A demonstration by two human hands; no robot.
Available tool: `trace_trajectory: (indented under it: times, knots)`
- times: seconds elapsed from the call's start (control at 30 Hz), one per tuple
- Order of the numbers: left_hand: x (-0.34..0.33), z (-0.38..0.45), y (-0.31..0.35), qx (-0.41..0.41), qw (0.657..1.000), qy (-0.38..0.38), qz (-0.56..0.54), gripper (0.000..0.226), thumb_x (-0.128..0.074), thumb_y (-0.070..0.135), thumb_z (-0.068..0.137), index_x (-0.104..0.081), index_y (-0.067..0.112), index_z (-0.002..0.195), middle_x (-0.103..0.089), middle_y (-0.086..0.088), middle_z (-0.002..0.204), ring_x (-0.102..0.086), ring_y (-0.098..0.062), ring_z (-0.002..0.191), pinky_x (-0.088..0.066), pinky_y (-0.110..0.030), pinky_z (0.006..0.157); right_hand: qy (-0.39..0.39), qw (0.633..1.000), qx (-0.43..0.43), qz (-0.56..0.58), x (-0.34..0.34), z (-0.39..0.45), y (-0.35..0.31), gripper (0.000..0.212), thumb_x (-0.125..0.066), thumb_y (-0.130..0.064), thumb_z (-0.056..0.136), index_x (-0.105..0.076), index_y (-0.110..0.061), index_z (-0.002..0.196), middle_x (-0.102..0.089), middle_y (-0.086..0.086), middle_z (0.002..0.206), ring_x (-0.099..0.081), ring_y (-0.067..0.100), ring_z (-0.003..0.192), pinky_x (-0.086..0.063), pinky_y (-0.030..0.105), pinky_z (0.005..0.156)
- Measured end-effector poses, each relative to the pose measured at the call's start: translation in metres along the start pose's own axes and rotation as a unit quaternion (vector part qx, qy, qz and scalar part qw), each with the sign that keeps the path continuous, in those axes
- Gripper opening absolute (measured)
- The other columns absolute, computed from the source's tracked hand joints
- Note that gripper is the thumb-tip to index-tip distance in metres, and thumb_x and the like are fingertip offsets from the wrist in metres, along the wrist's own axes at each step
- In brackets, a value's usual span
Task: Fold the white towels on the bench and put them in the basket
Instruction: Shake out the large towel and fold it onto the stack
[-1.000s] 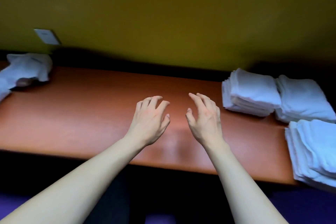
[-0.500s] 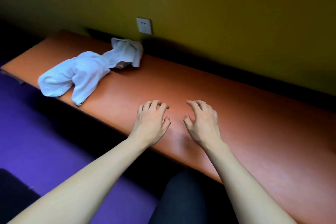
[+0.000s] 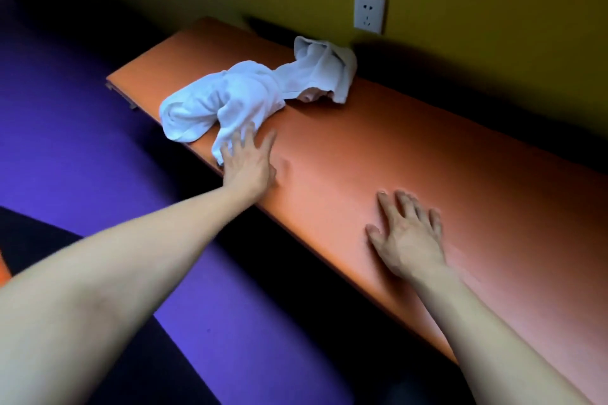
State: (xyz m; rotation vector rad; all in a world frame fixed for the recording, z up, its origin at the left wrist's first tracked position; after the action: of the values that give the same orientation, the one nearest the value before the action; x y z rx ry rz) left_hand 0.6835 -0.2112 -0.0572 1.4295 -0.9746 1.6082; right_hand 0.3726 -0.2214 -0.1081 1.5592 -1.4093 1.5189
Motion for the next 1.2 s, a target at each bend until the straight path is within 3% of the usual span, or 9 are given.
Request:
trace_trajectory:
  times: [0.07,0.17,0.33,0.57,0.7,0.93,1.07,1.13,1.2]
  knots:
    - [-0.002,0.023,-0.025,0.072,0.996,-0.014,-0.043,0.085,-0.070,0.020,0.084,-0.027,0.039,0.154,-0.001,-0.012,0.167,-0.012,-0.043,0.150,-0.025,-0.056,0.114,0.000,1.000,0.006,0.004,-0.002,0.000,0.003,0.072,-0.037,-0.061,0.098,-0.008,-0.038,0.160,-0.005,-0.002,0.170,-0.002,0.019,0.156,0.001,0.051,0.125]
    - [-0.022,0.044,-0.044,0.136,0.977,-0.106,-0.125,0.069,-0.068,0.017,0.086,-0.038,0.036,0.146,0.009,-0.013,0.166,-0.026,-0.044,0.144,-0.032,-0.050,0.116,-0.005,1.000,0.005,0.005,-0.001,0.000,0.003,0.073,-0.037,-0.060,0.098,-0.006,-0.038,0.161,-0.003,-0.002,0.170,0.000,0.019,0.157,0.003,0.050,0.125]
    - [-0.035,0.046,-0.042,0.130,0.978,-0.056,-0.153,0.050,-0.054,0.004,0.088,-0.048,0.017,0.136,-0.034,-0.020,0.142,-0.040,-0.044,0.127,-0.039,-0.048,0.108,-0.013,1.000,0.003,0.005,-0.002,-0.002,0.003,0.073,-0.037,-0.059,0.099,-0.004,-0.038,0.161,0.000,-0.002,0.170,0.003,0.018,0.157,0.005,0.050,0.125]
    - [-0.025,-0.007,-0.016,0.043,0.961,-0.011,-0.274,0.025,-0.061,0.008,0.085,-0.062,0.016,0.109,-0.058,-0.020,0.114,-0.042,-0.039,0.127,-0.040,-0.039,0.097,-0.032,0.999,-0.002,0.013,0.000,-0.003,0.001,0.074,-0.039,-0.057,0.099,-0.004,-0.038,0.161,0.004,-0.002,0.170,0.005,0.017,0.157,0.006,0.049,0.125]
    - [-0.011,-0.066,0.019,0.003,0.951,-0.046,-0.304,0.028,-0.064,0.010,0.082,-0.064,0.021,0.108,-0.055,-0.007,0.106,-0.053,-0.029,0.106,-0.036,-0.031,0.079,-0.053,0.998,-0.006,0.017,0.002,-0.014,0.003,0.075,-0.043,-0.052,0.099,-0.005,-0.035,0.161,0.003,-0.001,0.170,0.002,0.018,0.157,0.004,0.049,0.125]
    - [0.009,-0.152,0.113,-0.095,0.910,-0.080,-0.395,0.029,-0.060,0.006,0.081,-0.064,0.021,0.106,-0.056,0.002,0.101,-0.051,-0.012,0.094,-0.030,-0.021,0.076,-0.064,0.994,0.010,0.090,0.001,-0.065,0.014,0.069,-0.054,-0.039,0.096,-0.026,-0.031,0.158,-0.023,0.001,0.167,-0.021,0.018,0.153,-0.011,0.042,0.126]
    - [0.021,-0.185,0.177,-0.170,0.874,-0.124,-0.438,0.034,-0.056,0.003,0.076,-0.063,0.023,0.102,-0.059,0.001,0.095,-0.056,-0.013,0.091,-0.036,-0.022,0.080,-0.019,0.936,-0.067,0.345,0.015,-0.090,0.046,0.047,-0.053,-0.041,0.093,-0.055,-0.032,0.139,-0.072,-0.002,0.118,-0.067,0.016,0.107,-0.048,0.032,0.099]
    - [0.028,-0.200,0.210,-0.208,0.858,-0.145,-0.446,0.035,-0.053,0.003,0.073,-0.063,0.022,0.100,-0.057,0.001,0.089,-0.055,-0.013,0.085,-0.037,-0.023,0.076,0.008,0.883,-0.122,0.454,0.022,-0.101,0.066,0.048,-0.051,-0.049,0.085,-0.062,-0.030,0.128,-0.075,-0.003,0.097,-0.071,0.014,0.083,-0.056,0.036,0.080]
    - [0.034,-0.213,0.239,-0.246,0.842,-0.161,-0.452,0.036,-0.048,0.003,0.071,-0.062,0.020,0.099,-0.058,0.001,0.085,-0.052,-0.014,0.081,-0.039,-0.026,0.073,0.010,0.837,-0.178,0.518,0.028,-0.114,0.086,0.031,-0.056,-0.041,0.092,-0.065,-0.030,0.119,-0.072,0.002,0.089,-0.066,0.020,0.069,-0.054,0.033,0.063]
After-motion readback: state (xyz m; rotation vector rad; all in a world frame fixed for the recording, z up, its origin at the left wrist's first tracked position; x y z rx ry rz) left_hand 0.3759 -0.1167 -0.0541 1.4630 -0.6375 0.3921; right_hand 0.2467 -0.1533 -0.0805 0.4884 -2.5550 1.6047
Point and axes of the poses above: each hand's wrist, its own z-axis towards the middle knuckle, its own x-axis out of the back of the hand, y = z × x, the point moved 8 cm from there along z, towards the middle knuckle
